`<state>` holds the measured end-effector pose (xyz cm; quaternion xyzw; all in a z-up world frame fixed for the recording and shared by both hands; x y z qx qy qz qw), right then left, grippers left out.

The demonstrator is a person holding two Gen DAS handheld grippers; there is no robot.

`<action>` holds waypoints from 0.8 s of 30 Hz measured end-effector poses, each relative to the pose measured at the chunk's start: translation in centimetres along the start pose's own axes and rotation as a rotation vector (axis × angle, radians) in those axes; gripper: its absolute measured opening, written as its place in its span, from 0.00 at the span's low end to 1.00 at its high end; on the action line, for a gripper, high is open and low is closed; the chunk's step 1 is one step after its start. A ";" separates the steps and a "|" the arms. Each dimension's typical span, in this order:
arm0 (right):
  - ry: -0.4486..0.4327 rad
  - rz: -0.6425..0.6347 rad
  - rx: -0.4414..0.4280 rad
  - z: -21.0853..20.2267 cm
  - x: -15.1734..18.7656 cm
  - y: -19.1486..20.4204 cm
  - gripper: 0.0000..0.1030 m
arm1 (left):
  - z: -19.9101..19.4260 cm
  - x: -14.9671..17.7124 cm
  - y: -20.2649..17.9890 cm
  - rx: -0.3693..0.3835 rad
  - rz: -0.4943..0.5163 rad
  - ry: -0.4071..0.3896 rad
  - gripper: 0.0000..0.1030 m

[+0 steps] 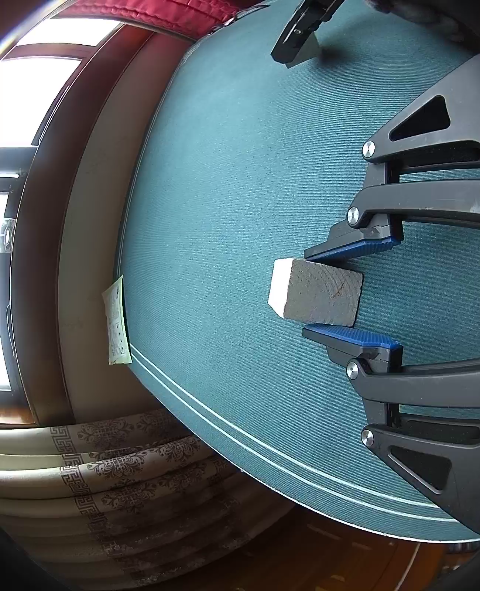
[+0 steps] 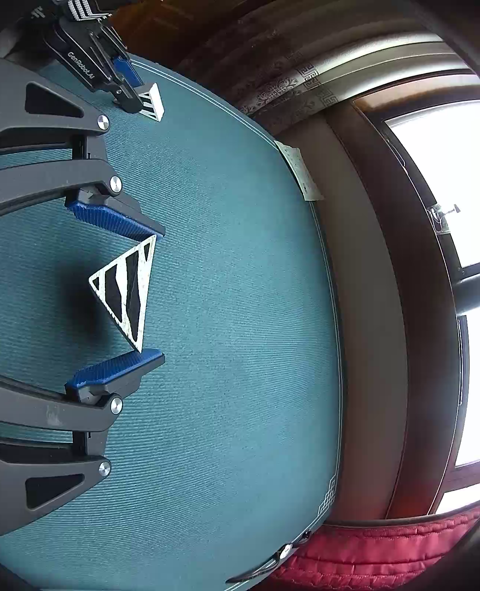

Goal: Organize rigid objects

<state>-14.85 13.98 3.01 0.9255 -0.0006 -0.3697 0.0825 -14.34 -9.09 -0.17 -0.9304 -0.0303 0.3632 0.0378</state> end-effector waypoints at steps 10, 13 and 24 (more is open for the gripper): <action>0.006 0.044 0.004 -3.4 3.0 -2.4 0.53 | -1.5 1.9 -2.1 0.031 0.022 0.004 0.34; -0.003 0.037 0.011 -4.3 3.6 -2.6 0.53 | -1.9 2.6 -3.0 0.042 0.030 0.005 0.34; 0.006 0.002 0.012 -4.4 4.8 -3.0 0.53 | -3.5 4.7 -5.3 0.105 0.034 0.020 0.34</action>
Point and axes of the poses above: each gripper's, at about its wrist camera, not at the fingertips, and z roughly the way its jaws point, y to its left, x to its underside, the point moved 1 cm from there along z, roughly the way its jaws point, and after that the axes turned 5 degrees about x, right-handed, at the moved point
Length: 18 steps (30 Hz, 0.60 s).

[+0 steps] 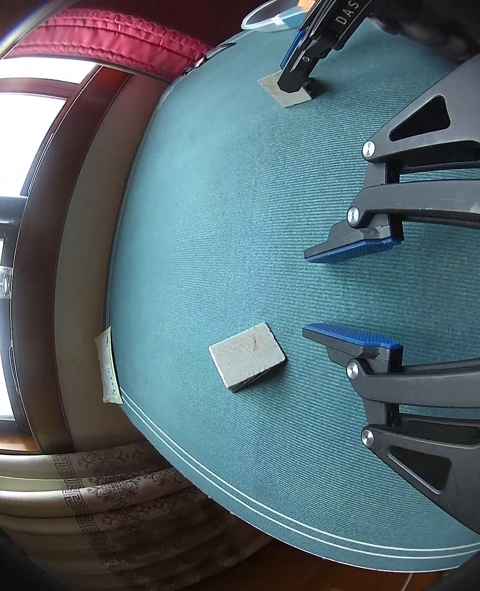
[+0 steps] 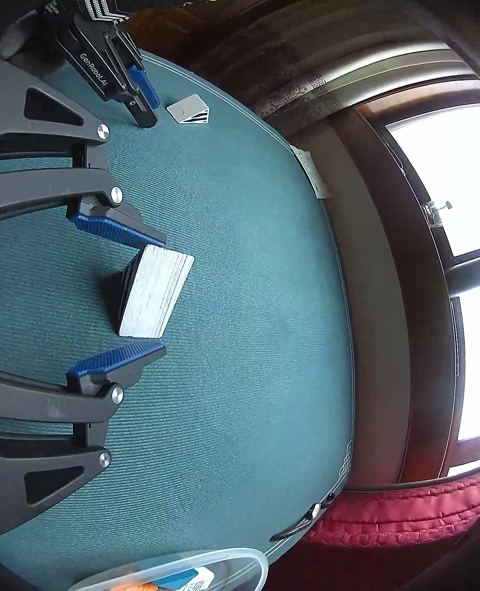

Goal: Organize rigid objects

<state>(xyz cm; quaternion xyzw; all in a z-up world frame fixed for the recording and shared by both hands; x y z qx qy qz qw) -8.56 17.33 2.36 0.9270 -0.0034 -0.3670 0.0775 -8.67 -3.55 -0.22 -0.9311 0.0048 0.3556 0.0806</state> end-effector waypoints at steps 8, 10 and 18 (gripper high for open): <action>0.047 -0.041 -0.063 -0.3 1.5 1.3 0.53 | -0.3 0.4 -0.9 0.016 0.004 0.002 0.34; 0.060 -0.035 -0.084 -0.5 1.8 1.3 0.53 | -0.3 0.3 -0.9 0.019 0.001 0.003 0.34; -0.002 -0.029 -0.023 -0.9 0.7 0.5 0.53 | -0.4 0.3 -0.8 0.029 -0.010 0.006 0.34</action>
Point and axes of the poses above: each gripper's, at about its wrist camera, not at the fingertips, and z roughly the way its jaws point, y to its left, x to its underside, the point moved 1 cm from there along z, roughly the way its jaws point, and after that the axes turned 5 degrees about x, right-handed, at the moved point
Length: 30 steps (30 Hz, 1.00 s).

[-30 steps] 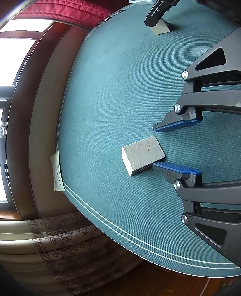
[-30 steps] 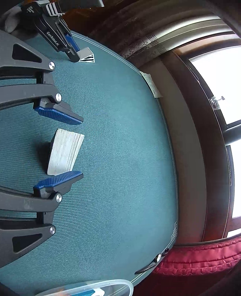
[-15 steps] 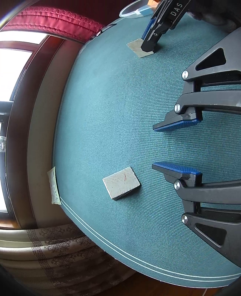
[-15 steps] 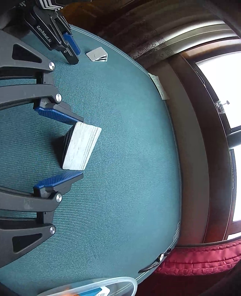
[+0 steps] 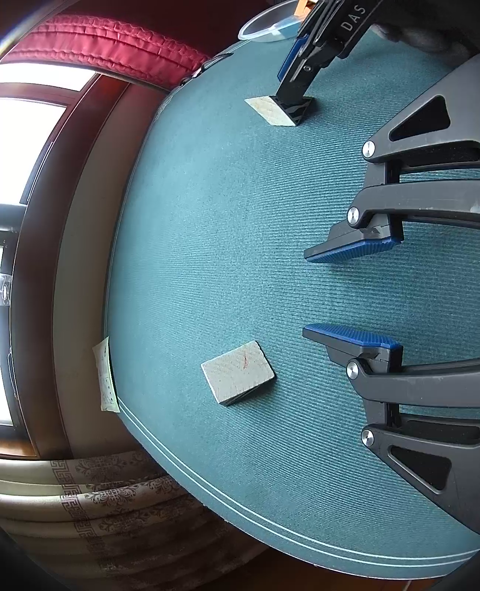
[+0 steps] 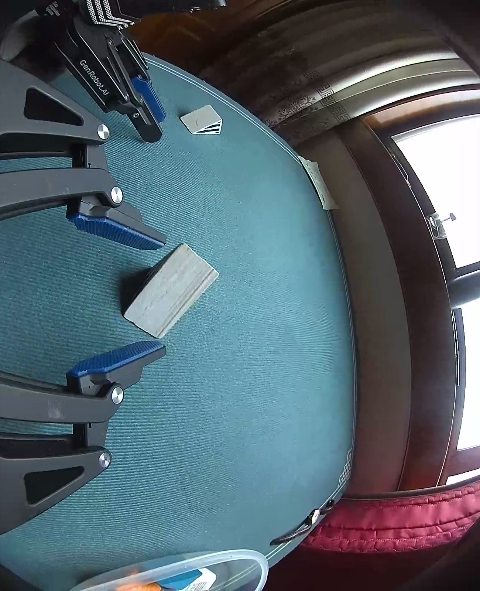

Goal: Organize rigid objects

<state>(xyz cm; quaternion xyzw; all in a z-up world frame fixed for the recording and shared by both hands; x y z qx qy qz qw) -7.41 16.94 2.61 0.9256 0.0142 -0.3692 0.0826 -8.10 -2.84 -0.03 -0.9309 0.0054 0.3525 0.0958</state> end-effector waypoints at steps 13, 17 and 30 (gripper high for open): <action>0.029 -0.157 -0.034 2.0 -0.2 2.2 0.45 | -0.8 -1.0 4.2 -0.039 -0.142 -0.021 0.35; 0.038 -0.187 -0.007 2.0 0.3 2.7 0.40 | -0.9 -1.6 6.5 -0.058 -0.221 -0.025 0.35; 0.041 -0.160 -0.039 2.0 0.4 1.7 0.40 | 1.4 -4.5 6.1 -0.090 -0.258 -0.008 0.52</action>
Point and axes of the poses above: each gripper's, at about its wrist camera, not at the fingertips, and z roughly the way its jaws point, y to its left, x to its underside, the point moved 1 cm from there along z, roughly the way its jaws point, and after that the axes turned 5 degrees about x, right-handed, at the moved point
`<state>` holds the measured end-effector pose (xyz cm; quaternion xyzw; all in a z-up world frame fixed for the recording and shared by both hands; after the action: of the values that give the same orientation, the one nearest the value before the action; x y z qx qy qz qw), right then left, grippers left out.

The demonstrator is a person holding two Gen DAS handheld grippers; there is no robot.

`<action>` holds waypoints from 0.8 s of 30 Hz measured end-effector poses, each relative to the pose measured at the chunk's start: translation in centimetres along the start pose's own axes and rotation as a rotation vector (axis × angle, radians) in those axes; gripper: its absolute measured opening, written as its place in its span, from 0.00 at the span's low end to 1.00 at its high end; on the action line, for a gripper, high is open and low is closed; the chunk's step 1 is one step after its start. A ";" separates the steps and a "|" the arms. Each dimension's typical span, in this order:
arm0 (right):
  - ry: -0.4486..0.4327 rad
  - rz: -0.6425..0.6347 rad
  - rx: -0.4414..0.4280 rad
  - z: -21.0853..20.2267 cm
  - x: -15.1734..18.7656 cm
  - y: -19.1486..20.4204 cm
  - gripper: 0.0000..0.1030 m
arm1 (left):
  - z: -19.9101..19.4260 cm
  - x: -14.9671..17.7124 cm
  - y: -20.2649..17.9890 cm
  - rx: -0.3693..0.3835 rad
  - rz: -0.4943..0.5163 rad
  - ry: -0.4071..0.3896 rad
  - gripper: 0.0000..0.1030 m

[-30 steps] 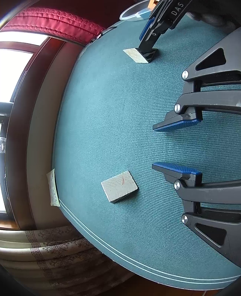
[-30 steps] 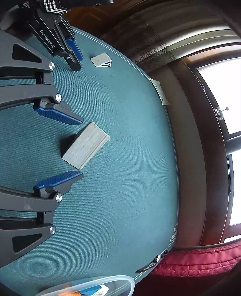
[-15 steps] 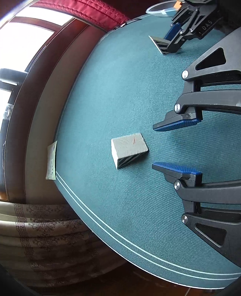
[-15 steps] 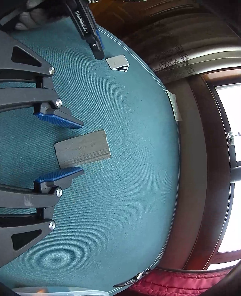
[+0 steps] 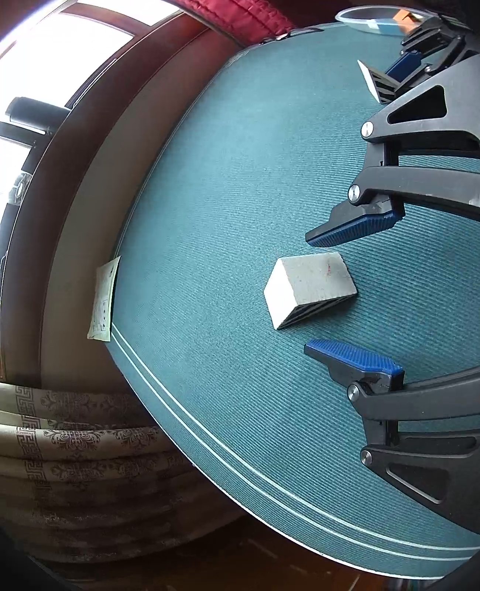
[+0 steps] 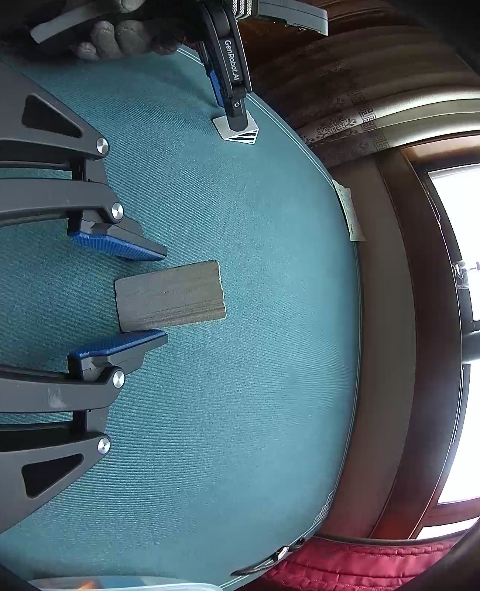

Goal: Organize rigid objects

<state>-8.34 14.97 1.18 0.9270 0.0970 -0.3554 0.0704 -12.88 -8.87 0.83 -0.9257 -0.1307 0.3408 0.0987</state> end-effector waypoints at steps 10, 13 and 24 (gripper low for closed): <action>0.001 0.008 -0.011 0.0 -0.2 -0.1 0.40 | 1.6 -1.2 -0.2 -0.057 0.016 -0.024 0.41; 0.001 0.008 -0.012 0.0 -0.2 -0.2 0.40 | 1.5 -1.0 -0.2 -0.045 0.021 -0.031 0.38; -0.001 0.020 0.000 0.1 -0.1 -0.7 0.33 | -1.1 0.6 -1.4 0.033 0.076 -0.048 0.34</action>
<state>-8.65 15.58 1.16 0.9277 0.0877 -0.3553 0.0738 -11.90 -7.48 1.67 -0.9199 -0.0920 0.3684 0.0976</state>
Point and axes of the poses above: each gripper's, at about its wrist camera, not at the fingertips, and z roughly the way its jaws point, y to its left, x to its underside, the point moved 1 cm from there along z, roughly the way its jaws point, and after that the axes turned 5 degrees about x, right-handed, at the moved point
